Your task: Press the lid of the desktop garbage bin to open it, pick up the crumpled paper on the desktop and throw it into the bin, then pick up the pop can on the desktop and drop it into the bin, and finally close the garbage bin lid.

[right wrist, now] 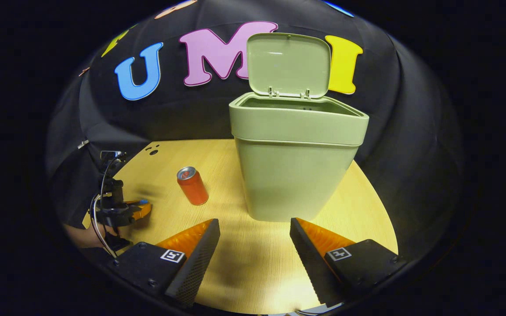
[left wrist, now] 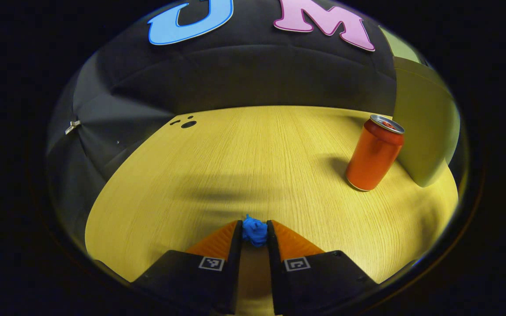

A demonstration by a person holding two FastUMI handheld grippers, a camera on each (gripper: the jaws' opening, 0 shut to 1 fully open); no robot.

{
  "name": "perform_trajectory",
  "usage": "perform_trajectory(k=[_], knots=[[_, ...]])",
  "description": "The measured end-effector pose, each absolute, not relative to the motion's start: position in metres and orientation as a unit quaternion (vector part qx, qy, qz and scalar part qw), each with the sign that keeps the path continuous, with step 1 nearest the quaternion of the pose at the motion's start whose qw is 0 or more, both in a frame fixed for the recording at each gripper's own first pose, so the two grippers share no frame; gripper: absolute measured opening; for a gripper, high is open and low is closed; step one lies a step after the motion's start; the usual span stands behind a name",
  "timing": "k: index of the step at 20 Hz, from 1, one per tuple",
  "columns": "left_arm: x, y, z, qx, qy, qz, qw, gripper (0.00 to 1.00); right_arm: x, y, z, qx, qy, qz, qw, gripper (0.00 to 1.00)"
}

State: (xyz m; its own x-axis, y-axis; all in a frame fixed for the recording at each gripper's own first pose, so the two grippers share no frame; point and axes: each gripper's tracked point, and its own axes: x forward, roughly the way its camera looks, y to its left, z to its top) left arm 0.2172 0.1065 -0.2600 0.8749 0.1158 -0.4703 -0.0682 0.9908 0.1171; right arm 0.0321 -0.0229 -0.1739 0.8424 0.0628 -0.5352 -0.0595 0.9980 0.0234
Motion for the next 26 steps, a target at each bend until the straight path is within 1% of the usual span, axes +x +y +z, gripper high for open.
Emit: perform_trajectory(k=[2, 3, 4, 5, 7, 8, 10, 11, 12, 13, 15, 16, 18, 21, 23, 24, 25, 26], knots=[[0.215, 0.105, -0.248, 0.059, 0.235, 0.047, 0.969, 0.34, 0.031, -0.023, -0.176, 0.006, 0.281, 0.033, 0.959, 1.0], [0.216, 0.101, -0.239, 0.062, 0.226, 0.04, 0.971, 0.35, 0.03, -0.023, -0.176, 0.006, 0.281, 0.034, 0.959, 1.0], [0.215, 0.096, -0.23, 0.061, 0.219, 0.032, 0.973, 0.33, 0.03, -0.024, -0.177, 0.005, 0.281, 0.035, 0.959, 1.0], [0.213, 0.092, -0.22, 0.059, 0.211, 0.026, 0.975, 0.34, 0.028, -0.025, -0.178, 0.005, 0.281, 0.036, 0.959, 1.0], [0.211, 0.08, -0.195, 0.046, 0.192, 0.014, 0.98, 0.32, 0.028, -0.027, -0.18, 0.008, 0.281, 0.036, 0.959, 1.0], [0.21, 0.072, -0.179, 0.039, 0.181, 0.006, 0.983, 0.34, 0.028, -0.028, -0.181, 0.011, 0.281, 0.036, 0.959, 1.0], [0.208, 0.059, -0.149, 0.035, 0.159, -0.008, 0.987, 0.34, 0.027, -0.031, -0.18, 0.017, 0.277, 0.033, 0.96, 1.0], [0.205, 0.048, -0.131, 0.036, 0.146, -0.019, 0.988, 0.36, 0.027, -0.032, -0.18, 0.02, 0.275, 0.032, 0.961, 1.0], [0.201, 0.038, -0.113, 0.037, 0.133, -0.028, 0.99, 0.32, 0.026, -0.034, -0.18, 0.022, 0.274, 0.031, 0.961, 1.0], [0.198, 0.03, -0.096, 0.038, 0.119, -0.036, 0.991, 0.34, 0.026, -0.036, -0.18, 0.024, 0.272, 0.03, 0.962, 1.0], [0.196, 0.012, -0.059, 0.039, 0.084, -0.049, 0.995, 0.34, 0.026, -0.04, -0.177, 0.029, 0.266, 0.027, 0.963, 0.99], [0.194, 0.005, -0.045, 0.04, 0.073, -0.056, 0.995, 0.32, 0.027, -0.043, -0.174, 0.033, 0.262, 0.024, 0.964, 0.99], [0.194, -0.022, -0.015, 0.034, 0.051, -0.079, 0.995, 0.34, 0.026, -0.047, -0.171, 0.041, 0.255, 0.02, 0.966, 0.99], [0.192, -0.063, 0.02, 0.034, 0.028, -0.12, 0.992, 0.34, 0.021, -0.051, -0.171, 0.049, 0.253, 0.017, 0.966, 0.99], [0.192, -0.092, 0.034, 0.033, 0.018, -0.149, 0.988, 0.34, 0.018, -0.054, -0.171, 0.048, 0.252, 0.015, 0.966, 0.99], [0.192, -0.107, 0.037, 0.034, 0.015, -0.161, 0.986, 0.32, 0.016, -0.055, -0.171, 0.047, 0.251, 0.016, 0.967, 0.99], [0.191, -0.12, 0.04, 0.034, 0.012, -0.173, 0.984, 0.34, 0.014, -0.055, -0.17, 0.046, 0.249, 0.017, 0.967, 0.99], [0.188, -0.135, 0.042, 0.033, 0.009, -0.187, 0.982, 0.34, 0.012, -0.056, -0.171, 0.045, 0.25, 0.018, 0.967, 0.99]])
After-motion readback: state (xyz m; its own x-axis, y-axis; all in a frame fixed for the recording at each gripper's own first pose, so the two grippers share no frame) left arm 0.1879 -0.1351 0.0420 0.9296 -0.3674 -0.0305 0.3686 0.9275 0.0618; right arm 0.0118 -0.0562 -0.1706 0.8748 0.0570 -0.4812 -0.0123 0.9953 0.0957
